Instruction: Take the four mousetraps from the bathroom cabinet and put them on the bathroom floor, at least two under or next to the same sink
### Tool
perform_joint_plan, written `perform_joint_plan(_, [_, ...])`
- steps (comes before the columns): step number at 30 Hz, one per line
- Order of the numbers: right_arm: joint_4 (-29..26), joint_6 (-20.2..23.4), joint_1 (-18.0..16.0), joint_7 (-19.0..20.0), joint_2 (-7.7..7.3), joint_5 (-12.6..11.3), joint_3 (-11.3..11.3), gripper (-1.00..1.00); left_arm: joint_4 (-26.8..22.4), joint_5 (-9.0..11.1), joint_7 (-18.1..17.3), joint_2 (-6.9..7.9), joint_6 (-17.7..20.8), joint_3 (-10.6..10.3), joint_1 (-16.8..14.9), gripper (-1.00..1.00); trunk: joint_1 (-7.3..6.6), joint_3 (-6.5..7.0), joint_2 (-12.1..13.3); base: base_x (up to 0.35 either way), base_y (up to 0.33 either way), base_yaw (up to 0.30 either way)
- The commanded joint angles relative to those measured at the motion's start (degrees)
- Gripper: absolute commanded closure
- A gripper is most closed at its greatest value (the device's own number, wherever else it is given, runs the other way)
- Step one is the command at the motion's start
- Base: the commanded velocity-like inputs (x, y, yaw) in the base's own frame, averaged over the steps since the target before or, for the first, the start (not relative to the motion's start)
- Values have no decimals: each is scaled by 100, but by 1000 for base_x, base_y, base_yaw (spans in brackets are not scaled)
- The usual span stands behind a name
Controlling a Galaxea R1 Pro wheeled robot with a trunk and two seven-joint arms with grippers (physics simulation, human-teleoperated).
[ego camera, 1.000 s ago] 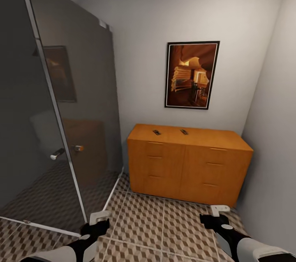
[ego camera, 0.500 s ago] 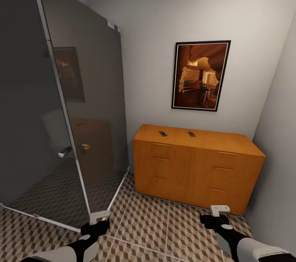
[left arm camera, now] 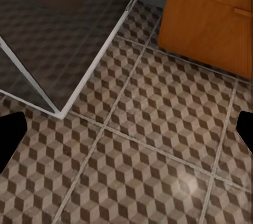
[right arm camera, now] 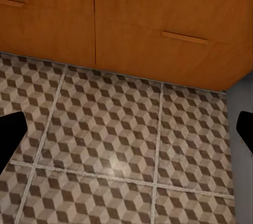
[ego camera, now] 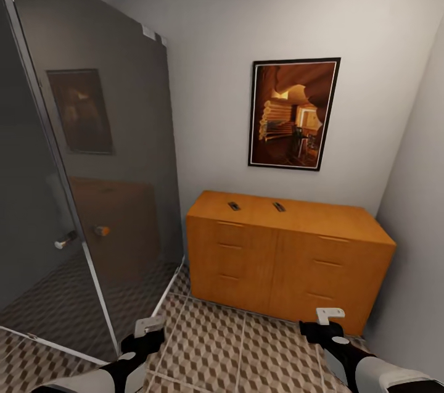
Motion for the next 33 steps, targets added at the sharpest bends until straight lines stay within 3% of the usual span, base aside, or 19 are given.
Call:
perform_joint_plan(1, [6, -19, -2, -5, 0, -58, 50, -100, 25, 32, 13, -4, -35, -50, -8, -100, 5, -3, -4, 287, -180, 0])
perform_joint_plan(24, [6, -20, -2, -5, 0, -43, 47, -100, 25, 39, 13, 1, -47, -45, -12, -100, 5, -3, -4, 321, -62, 0])
perform_joint_plan(33, [-3, -26, -2, -24, -6, -11, 43, -100, 11, 66, 43, 4, -81, -38, -13, -100, 5, -3, -4, 71, -25, 0])
